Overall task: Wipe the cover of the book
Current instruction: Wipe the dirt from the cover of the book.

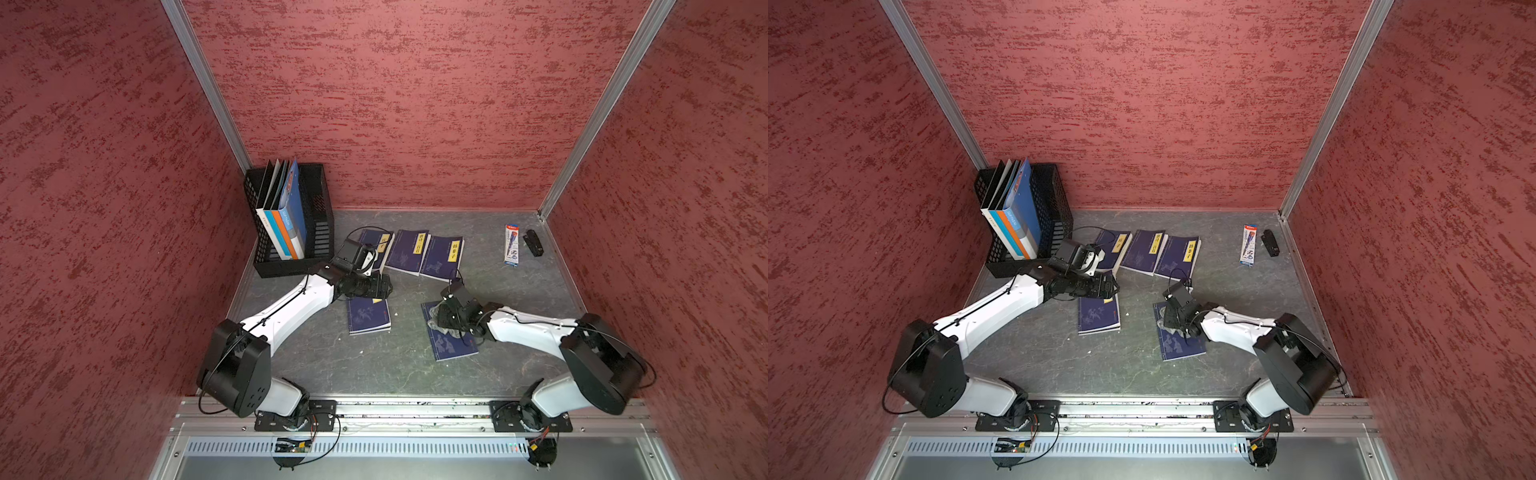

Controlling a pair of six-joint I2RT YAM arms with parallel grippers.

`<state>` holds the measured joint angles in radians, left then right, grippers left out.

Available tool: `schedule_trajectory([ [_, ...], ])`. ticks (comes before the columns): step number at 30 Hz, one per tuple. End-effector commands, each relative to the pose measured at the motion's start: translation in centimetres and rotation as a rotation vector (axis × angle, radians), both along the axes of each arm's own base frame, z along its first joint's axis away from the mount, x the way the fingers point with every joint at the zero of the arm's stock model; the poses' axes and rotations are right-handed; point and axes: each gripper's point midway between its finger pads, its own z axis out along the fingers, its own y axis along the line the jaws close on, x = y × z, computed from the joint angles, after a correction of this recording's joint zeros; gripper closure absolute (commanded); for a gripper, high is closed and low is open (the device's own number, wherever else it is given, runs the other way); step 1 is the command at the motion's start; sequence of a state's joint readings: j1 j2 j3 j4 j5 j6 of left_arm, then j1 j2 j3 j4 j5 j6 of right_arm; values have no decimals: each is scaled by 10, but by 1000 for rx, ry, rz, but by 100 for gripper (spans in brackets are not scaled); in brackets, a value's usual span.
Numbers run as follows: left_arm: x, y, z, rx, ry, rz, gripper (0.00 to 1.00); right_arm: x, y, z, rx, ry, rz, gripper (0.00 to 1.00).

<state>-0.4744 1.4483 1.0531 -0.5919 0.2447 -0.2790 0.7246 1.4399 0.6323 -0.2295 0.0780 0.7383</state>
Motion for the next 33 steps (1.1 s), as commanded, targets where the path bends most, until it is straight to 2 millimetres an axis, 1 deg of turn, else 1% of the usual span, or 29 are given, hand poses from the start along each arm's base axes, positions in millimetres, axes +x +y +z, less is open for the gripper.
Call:
schedule_trajectory([
  [1, 4, 2, 7, -4, -19, -1, 11, -79, -19, -31, -70, 237, 42, 75],
  [2, 4, 1, 7, -3, -18, -3, 11, -89, -17, -30, -62, 249, 47, 75],
  [5, 6, 0, 7, -2, -19, -5, 11, -106, -14, -31, -50, 271, 50, 75],
  [6, 7, 0, 6, -1, -17, -4, 11, -108, -13, -31, -44, 272, 51, 75],
  [8, 8, 0, 6, -2, -16, -5, 11, -105, -14, -33, -52, 255, 49, 75],
  [11, 8, -1, 4, -2, -9, -5, 11, -82, -14, -29, -102, 189, 40, 74],
  [14, 7, -1, 5, -3, -8, -5, 11, -52, -11, -28, -114, 143, 34, 73],
  [16, 6, 0, 5, 0, -10, -4, 11, -31, -11, -33, -129, 127, 30, 74],
  [19, 5, 1, 7, -4, -12, 0, 11, -4, -1, -34, -117, 96, 46, 74],
  [22, 3, -1, 7, -9, -10, -4, 11, 15, 10, -35, -110, 81, 67, 74],
  [24, 3, -1, 7, -10, -8, -2, 11, 22, 15, -36, -101, 78, 73, 74],
  [26, 4, -1, 8, -10, -9, -3, 10, 20, 16, -37, -95, 86, 79, 74],
  [28, 4, 0, 9, -7, -13, -2, 10, 12, 12, -36, -88, 100, 74, 74],
  [31, 5, 3, 9, -3, -15, 4, 10, -12, -3, -36, -77, 130, 53, 74],
  [33, 7, 6, 8, -3, -11, 18, 9, -32, -11, -35, -61, 156, 47, 74],
])
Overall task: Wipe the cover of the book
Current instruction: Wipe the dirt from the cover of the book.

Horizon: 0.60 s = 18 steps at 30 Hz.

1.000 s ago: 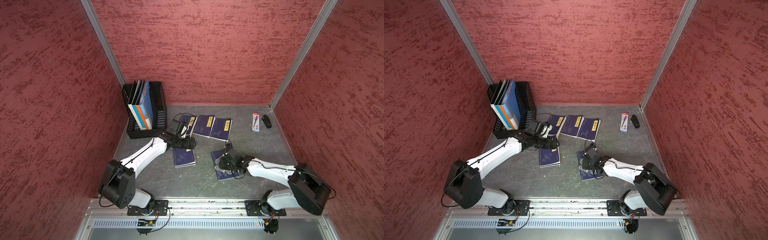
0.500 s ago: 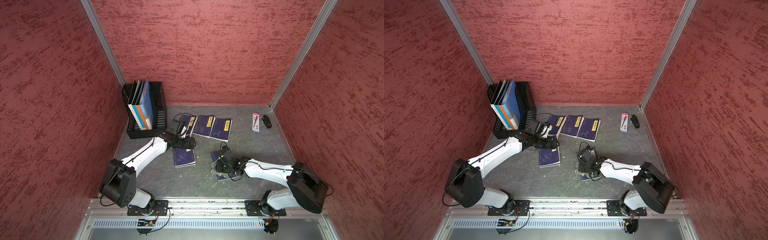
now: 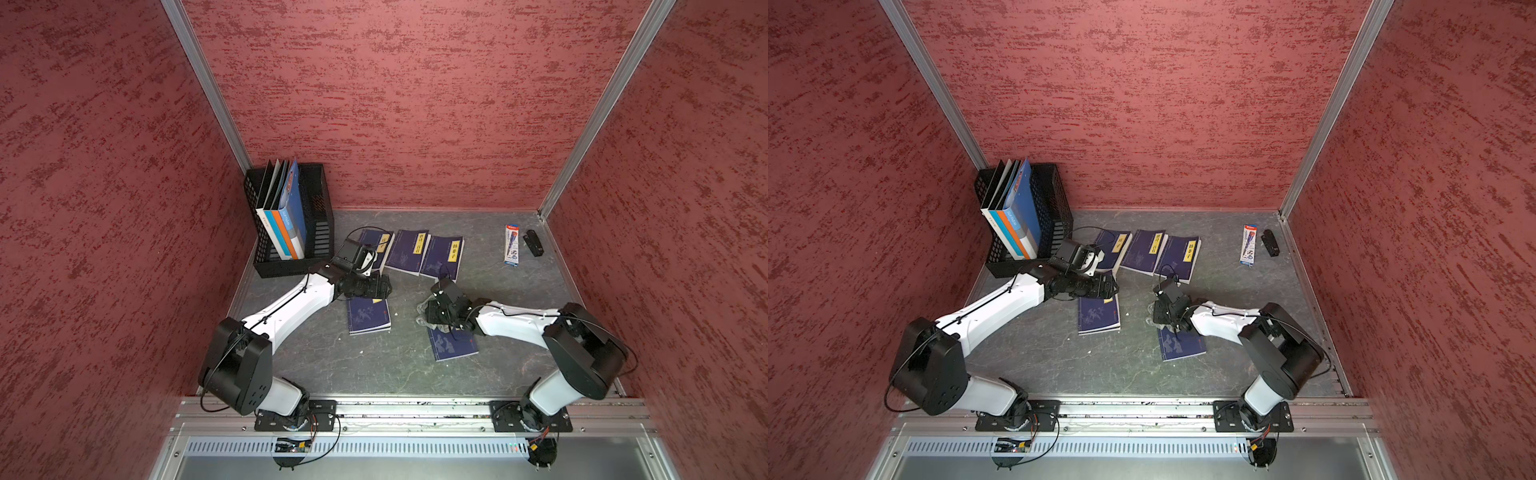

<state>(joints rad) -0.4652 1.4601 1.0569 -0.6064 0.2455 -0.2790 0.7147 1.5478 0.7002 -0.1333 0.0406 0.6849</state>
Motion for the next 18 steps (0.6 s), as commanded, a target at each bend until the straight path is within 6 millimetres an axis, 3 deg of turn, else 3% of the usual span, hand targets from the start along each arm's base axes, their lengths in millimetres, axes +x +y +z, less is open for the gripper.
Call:
schedule_trajectory([
  [1, 7, 3, 12, -16, -29, 14, 9, -64, -38, -36, -97, 205, -7, 74],
  [9, 12, 14, 10, -15, -25, 37, 8, -128, -42, -37, -69, 297, -12, 74],
  [18, 14, 17, 8, -16, -21, 50, 8, -146, -44, -37, -89, 337, 29, 74],
])
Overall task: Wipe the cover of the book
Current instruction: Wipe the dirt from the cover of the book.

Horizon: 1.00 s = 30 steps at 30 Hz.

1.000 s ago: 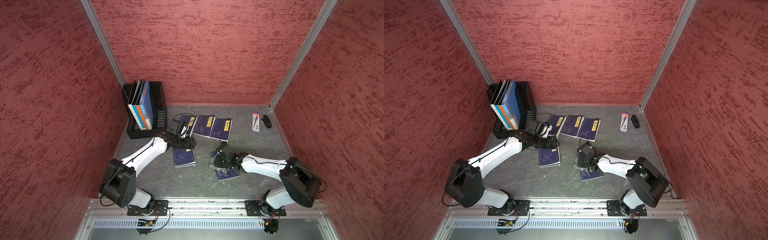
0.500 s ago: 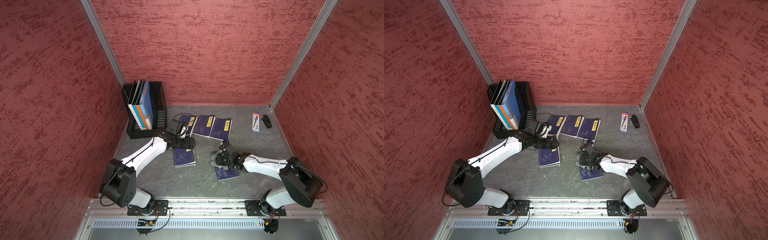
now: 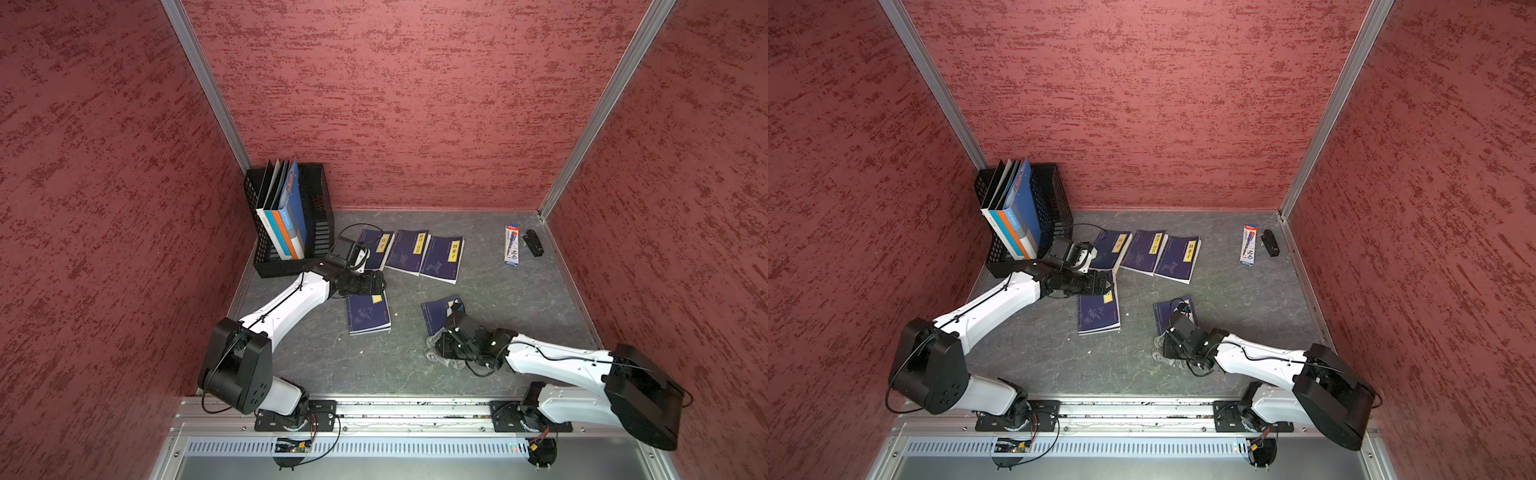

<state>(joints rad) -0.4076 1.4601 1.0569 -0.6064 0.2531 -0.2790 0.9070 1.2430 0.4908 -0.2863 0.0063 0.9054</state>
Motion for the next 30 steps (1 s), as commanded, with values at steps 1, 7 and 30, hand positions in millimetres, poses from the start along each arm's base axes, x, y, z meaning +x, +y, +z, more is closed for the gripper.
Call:
schedule_trajectory([
  [1, 4, 0, 8, -12, -26, -2, 8, -47, -34, -36, -153, 202, 31, 74],
  [7, 6, 1, 9, -12, -28, 2, 7, -53, -35, -38, -162, 214, 49, 74],
  [30, 3, 4, 16, -15, -36, 8, 7, 48, -31, -40, -226, 6, -110, 72],
])
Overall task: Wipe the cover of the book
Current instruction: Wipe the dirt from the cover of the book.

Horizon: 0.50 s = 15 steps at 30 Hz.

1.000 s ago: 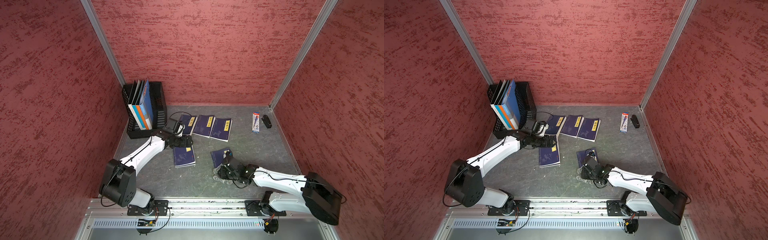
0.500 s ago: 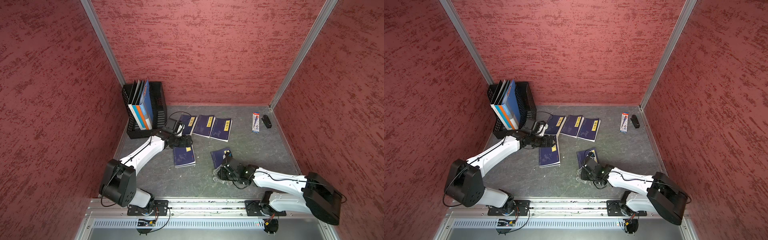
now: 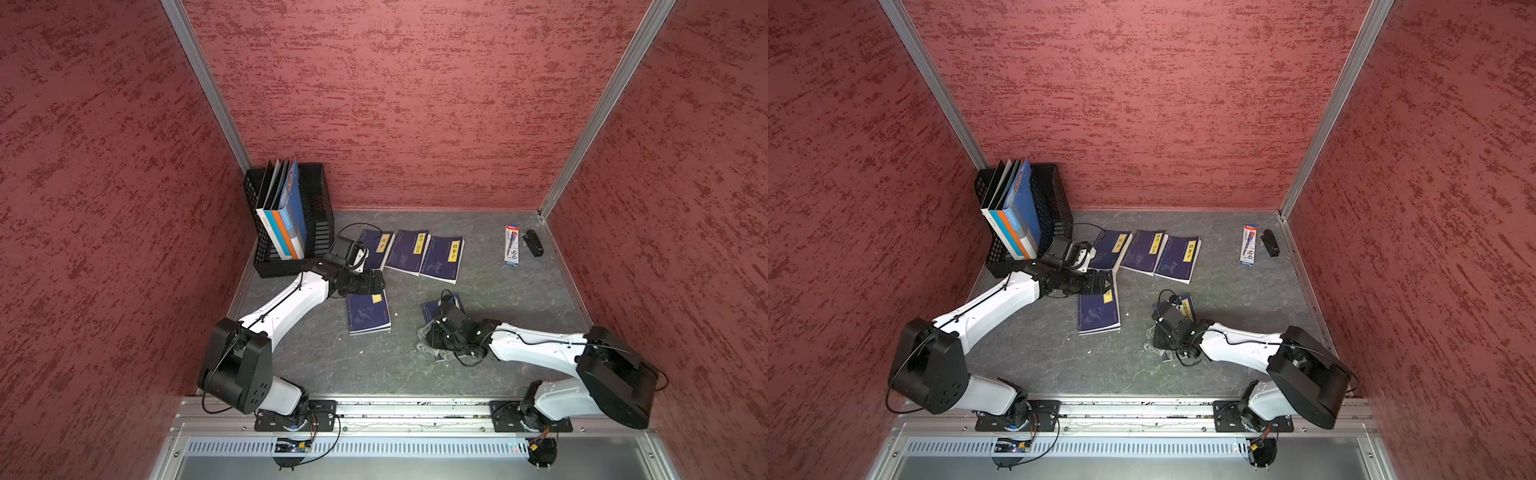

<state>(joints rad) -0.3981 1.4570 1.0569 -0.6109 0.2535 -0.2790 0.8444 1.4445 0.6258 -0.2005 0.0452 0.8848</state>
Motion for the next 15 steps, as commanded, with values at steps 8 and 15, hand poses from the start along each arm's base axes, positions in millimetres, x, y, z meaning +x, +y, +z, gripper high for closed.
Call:
schedule_trajectory([
  [8, -3, 3, 19, -24, -45, 6, 7, 67, -39, -29, -184, -17, -6, 73],
  [15, -5, 5, 21, -20, -49, 6, 7, 56, -41, -26, -155, 4, 2, 74],
])
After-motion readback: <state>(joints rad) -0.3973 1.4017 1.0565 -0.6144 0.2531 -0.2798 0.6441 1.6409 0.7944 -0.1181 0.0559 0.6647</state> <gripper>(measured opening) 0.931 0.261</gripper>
